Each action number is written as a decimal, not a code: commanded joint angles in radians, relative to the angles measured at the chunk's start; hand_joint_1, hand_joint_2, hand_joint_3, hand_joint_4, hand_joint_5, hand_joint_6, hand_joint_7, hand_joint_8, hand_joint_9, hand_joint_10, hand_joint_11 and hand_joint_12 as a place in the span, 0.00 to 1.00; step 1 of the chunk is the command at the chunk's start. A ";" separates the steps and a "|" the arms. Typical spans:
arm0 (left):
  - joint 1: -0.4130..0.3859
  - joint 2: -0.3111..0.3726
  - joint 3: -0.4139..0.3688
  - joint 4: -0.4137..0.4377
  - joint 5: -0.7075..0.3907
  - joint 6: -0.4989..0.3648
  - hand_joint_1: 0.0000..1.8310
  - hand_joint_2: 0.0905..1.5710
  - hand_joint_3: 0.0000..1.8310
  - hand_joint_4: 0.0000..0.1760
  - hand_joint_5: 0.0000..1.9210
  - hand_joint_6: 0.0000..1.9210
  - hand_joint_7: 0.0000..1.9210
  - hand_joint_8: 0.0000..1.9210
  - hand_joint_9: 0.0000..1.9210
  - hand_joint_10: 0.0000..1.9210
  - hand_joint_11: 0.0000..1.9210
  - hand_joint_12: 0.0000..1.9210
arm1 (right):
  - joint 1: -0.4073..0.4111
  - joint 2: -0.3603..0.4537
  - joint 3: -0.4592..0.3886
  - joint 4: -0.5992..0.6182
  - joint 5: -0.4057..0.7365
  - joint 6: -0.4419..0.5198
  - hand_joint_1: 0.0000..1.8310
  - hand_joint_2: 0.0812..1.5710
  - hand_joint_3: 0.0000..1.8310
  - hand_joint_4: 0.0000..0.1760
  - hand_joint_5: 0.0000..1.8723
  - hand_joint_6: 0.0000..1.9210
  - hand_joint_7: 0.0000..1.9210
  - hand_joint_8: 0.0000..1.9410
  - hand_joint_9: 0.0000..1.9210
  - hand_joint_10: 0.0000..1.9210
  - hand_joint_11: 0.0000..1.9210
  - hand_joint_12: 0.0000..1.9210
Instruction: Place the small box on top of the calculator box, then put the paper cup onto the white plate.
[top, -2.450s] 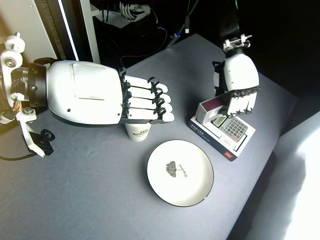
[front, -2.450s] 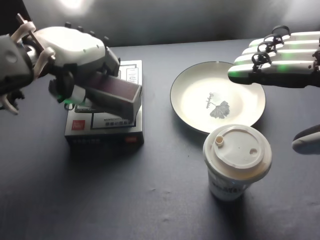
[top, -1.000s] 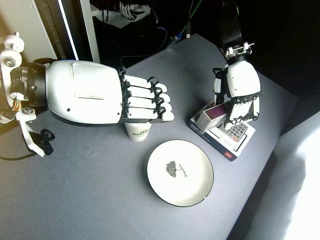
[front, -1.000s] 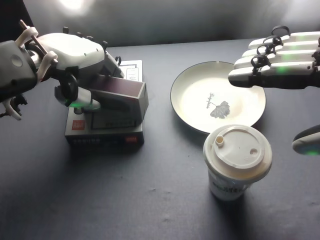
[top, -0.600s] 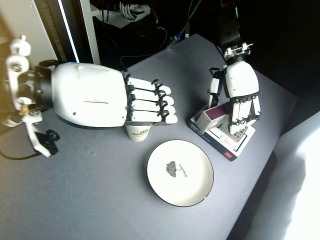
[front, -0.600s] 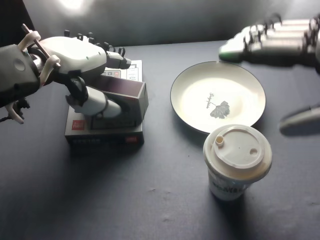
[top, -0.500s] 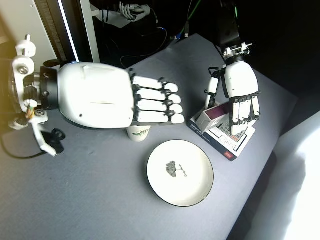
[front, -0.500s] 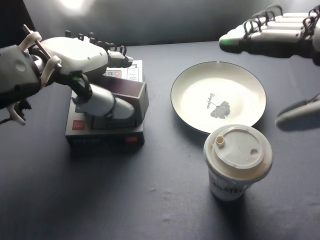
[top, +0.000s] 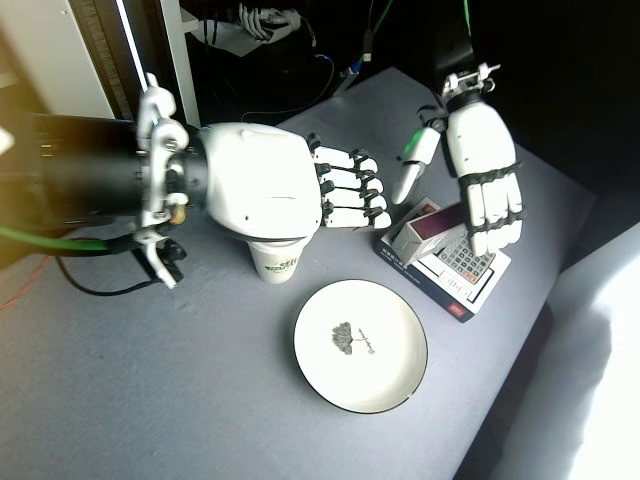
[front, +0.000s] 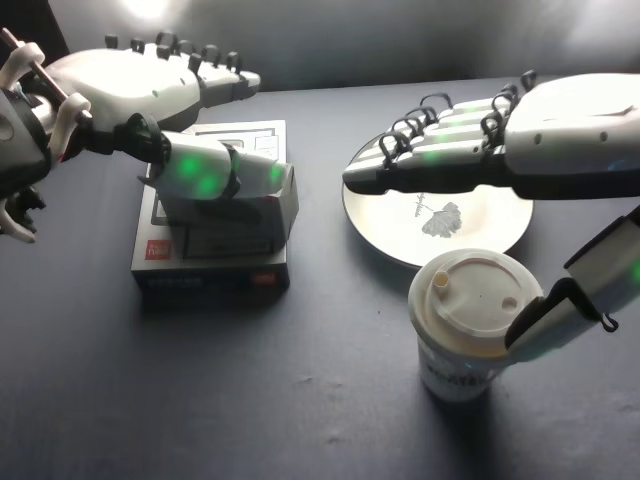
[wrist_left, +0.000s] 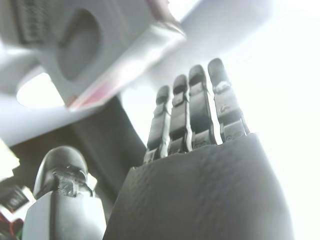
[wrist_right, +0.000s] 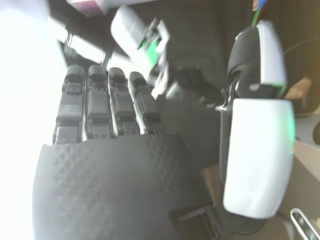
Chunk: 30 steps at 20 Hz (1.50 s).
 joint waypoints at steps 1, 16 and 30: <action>-0.011 0.025 -0.009 0.053 -0.074 -0.043 0.00 0.70 0.00 0.00 0.05 0.00 0.06 0.00 0.06 0.00 0.00 0.11 | 0.018 0.004 0.003 0.032 0.029 0.028 0.53 0.48 0.00 0.00 0.00 0.00 0.00 0.00 0.00 0.00 0.00 0.00; 0.344 0.395 -0.279 0.931 -0.398 -0.899 0.00 0.73 0.00 0.00 0.08 0.00 0.08 0.00 0.07 0.00 0.00 0.14 | -0.011 -0.037 -0.001 -0.262 -0.009 0.287 0.64 0.51 0.00 0.00 0.00 0.00 0.00 0.00 0.00 0.00 0.00 0.00; 0.361 0.403 -0.302 1.306 -0.412 -1.089 0.00 0.75 0.00 0.00 0.08 0.00 0.09 0.00 0.08 0.00 0.00 0.15 | -0.055 -0.063 0.001 -0.311 -0.009 0.259 0.61 0.55 0.01 0.00 0.00 0.00 0.00 0.00 0.00 0.00 0.00 0.00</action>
